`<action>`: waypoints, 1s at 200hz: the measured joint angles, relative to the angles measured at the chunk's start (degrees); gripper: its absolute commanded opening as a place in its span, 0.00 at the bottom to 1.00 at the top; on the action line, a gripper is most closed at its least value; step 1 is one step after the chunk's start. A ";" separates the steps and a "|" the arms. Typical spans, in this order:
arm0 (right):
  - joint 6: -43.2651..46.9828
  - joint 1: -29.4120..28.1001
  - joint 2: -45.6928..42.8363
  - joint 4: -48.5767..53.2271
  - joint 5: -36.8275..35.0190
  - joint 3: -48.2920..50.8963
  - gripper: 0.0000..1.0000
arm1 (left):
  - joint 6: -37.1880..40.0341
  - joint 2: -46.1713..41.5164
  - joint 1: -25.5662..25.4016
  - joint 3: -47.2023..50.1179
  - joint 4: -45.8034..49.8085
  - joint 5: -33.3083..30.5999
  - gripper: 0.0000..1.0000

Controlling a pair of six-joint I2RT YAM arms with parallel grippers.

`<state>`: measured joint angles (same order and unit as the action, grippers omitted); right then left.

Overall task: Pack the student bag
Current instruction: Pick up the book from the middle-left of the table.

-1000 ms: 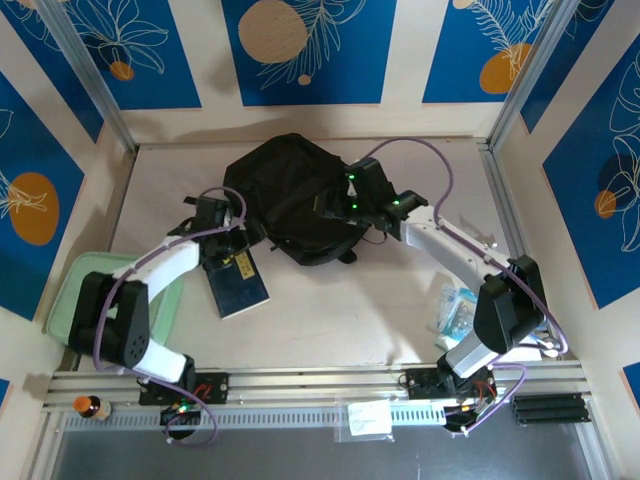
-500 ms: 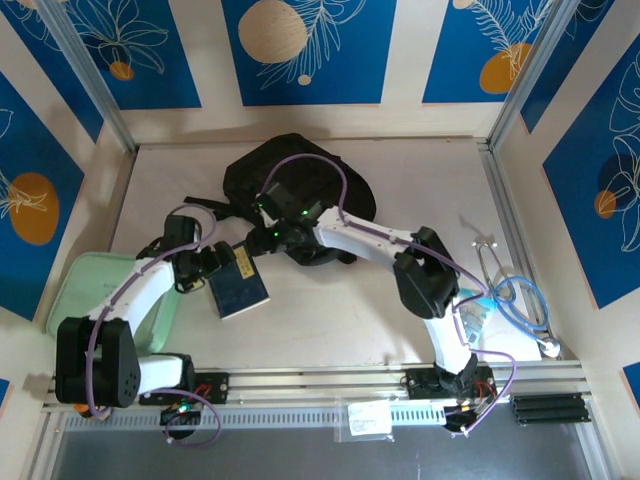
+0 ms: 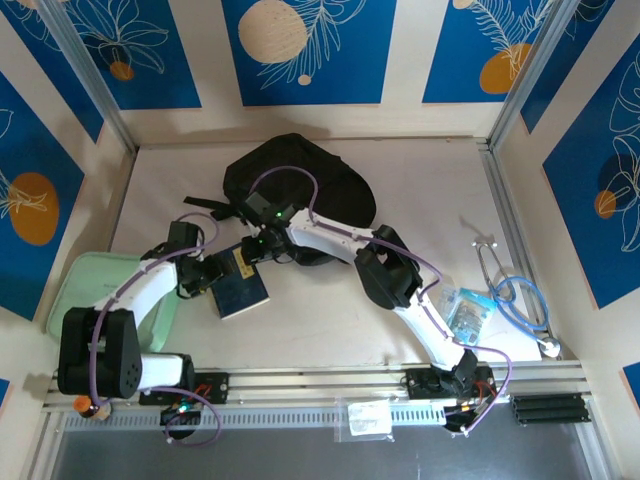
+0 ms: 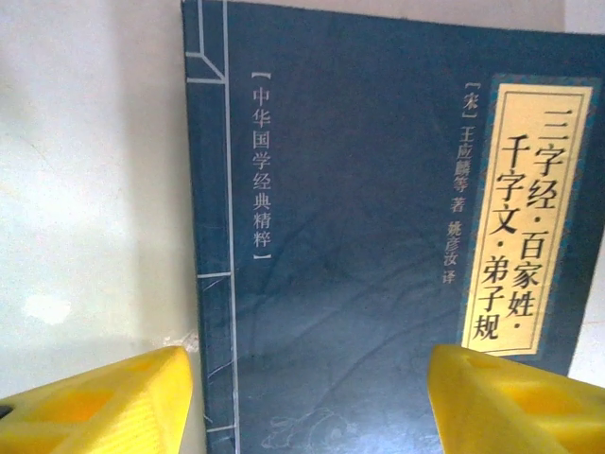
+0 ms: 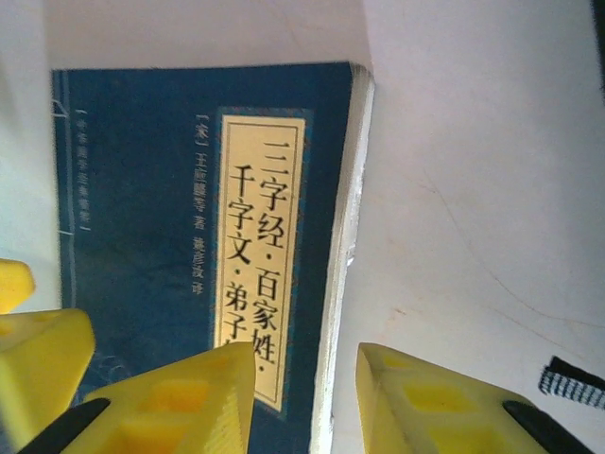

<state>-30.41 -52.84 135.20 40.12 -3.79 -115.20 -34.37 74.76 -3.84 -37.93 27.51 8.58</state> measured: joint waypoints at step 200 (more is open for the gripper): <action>-3.08 0.26 3.34 1.49 3.23 -1.05 0.17 | 1.95 3.85 0.20 0.92 -2.19 2.99 0.73</action>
<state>-33.50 -52.58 138.54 41.60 -0.56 -116.25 -32.42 78.61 -3.64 -37.01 25.32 11.57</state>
